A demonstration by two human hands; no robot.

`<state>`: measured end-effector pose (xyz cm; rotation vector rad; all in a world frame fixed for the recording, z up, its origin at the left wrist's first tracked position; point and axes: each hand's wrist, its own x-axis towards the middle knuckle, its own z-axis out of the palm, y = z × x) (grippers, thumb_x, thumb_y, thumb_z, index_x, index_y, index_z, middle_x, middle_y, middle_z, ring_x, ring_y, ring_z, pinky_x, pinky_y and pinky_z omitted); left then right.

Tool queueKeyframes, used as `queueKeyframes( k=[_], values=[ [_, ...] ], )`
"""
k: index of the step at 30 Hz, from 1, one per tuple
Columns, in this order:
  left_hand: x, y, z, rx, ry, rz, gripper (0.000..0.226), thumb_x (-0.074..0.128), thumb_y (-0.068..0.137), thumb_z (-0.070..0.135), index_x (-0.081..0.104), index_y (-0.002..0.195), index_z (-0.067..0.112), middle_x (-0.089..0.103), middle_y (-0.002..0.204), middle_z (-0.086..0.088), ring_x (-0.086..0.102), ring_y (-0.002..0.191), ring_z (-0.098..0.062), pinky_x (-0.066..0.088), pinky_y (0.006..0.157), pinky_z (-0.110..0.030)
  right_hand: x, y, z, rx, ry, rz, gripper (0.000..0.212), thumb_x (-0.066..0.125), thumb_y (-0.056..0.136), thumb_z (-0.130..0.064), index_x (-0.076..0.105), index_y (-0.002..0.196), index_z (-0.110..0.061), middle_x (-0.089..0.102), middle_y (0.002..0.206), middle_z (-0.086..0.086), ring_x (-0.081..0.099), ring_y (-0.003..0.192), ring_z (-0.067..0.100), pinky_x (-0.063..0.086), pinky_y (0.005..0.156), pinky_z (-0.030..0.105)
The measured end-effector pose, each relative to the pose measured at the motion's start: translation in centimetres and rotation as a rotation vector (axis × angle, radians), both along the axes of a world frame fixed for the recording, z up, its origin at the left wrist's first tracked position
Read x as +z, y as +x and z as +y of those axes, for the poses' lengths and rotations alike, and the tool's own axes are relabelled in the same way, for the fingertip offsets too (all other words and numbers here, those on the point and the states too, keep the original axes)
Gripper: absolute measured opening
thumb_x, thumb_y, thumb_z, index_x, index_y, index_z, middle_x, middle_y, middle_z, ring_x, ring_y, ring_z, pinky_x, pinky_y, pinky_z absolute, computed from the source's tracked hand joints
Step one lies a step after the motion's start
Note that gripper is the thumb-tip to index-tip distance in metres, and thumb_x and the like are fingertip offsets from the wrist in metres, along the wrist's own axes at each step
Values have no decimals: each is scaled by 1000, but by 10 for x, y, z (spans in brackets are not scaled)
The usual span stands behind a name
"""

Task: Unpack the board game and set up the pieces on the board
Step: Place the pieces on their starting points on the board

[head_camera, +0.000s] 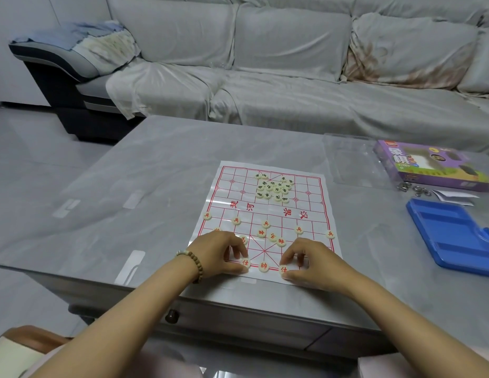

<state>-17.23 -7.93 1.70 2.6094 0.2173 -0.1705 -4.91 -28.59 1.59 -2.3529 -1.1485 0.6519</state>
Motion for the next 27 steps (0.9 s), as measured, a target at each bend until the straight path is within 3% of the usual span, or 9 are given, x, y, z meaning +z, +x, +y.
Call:
queueKeyframes(
  k=[4,8,12,15,21,27],
  values=[
    [1,0,3,7,-33,-21,32,67,80,44,64,106,26,59,96,10,53,83,-8,48,75,-17,1,2,0,16,-7,13,20,71,80,-36,61,97,-37,57,105,-14,54,93,9,49,81,20],
    [5,5,6,108,-89,-171,24,65,81,46,66,96,28,62,89,13,54,78,-6,51,72,-20,11,10,4,-40,73,3,18,72,80,-33,61,94,-37,58,103,-13,55,90,7,50,80,21],
    [6,18,1,148,-14,-223,29,62,84,44,61,109,29,59,105,11,49,89,-4,43,77,-16,14,19,18,-127,124,-72,22,71,81,-33,62,102,-32,58,105,-12,54,90,7,45,76,16],
    [6,30,1,162,52,-183,38,61,85,44,58,118,28,57,117,8,49,102,-8,45,89,-24,13,22,30,-101,96,-140,30,70,82,-34,62,110,-30,55,112,-11,51,96,7,44,82,20],
    [8,43,4,122,96,-68,41,65,82,45,59,120,29,59,118,7,49,110,-11,45,96,-29,18,32,41,-48,-44,-202,34,72,80,-34,61,112,-28,55,113,-8,50,97,9,47,89,28],
    [-4,56,-6,113,155,-42,38,62,84,46,58,117,28,59,114,6,50,103,-11,45,88,-26,7,28,43,-58,-138,-263,27,71,79,-38,62,102,-27,57,108,-7,52,94,11,48,84,26]
  ],
)
